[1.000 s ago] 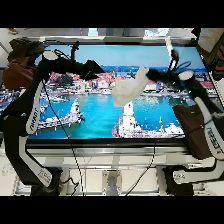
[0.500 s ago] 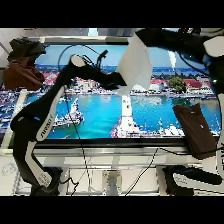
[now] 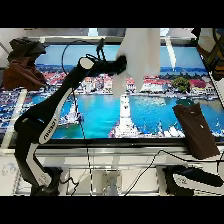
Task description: Fold the shirts.
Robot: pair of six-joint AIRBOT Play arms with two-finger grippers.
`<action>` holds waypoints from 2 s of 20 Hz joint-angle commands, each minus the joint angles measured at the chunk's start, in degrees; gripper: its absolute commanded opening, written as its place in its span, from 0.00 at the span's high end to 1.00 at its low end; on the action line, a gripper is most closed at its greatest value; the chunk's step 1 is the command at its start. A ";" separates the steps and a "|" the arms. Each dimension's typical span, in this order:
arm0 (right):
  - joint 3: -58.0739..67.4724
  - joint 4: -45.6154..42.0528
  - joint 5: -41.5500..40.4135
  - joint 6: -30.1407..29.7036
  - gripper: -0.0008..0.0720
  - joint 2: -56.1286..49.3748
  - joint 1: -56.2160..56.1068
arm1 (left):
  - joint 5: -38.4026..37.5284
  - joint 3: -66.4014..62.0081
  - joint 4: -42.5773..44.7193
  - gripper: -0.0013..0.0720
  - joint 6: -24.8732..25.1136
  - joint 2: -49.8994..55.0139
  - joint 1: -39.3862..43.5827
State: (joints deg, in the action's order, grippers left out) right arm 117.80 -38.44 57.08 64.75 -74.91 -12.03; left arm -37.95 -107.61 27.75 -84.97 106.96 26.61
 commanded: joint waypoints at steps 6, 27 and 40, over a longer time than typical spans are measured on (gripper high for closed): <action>1.18 -25.66 9.75 7.67 0.96 4.90 0.04 | 10.12 -9.05 -0.79 0.97 12.17 -7.30 -4.52; -26.60 -63.01 12.85 21.00 0.95 4.98 0.07 | -32.02 -5.16 38.47 0.96 -2.01 -11.23 -5.07; -26.60 -69.24 11.98 22.93 0.69 4.98 0.07 | -32.72 -5.16 38.49 0.96 -2.01 -11.21 -5.09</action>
State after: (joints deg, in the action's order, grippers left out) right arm 91.22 -104.12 68.47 86.78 -69.91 -11.99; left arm -70.26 -112.79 66.22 -87.00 95.72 21.50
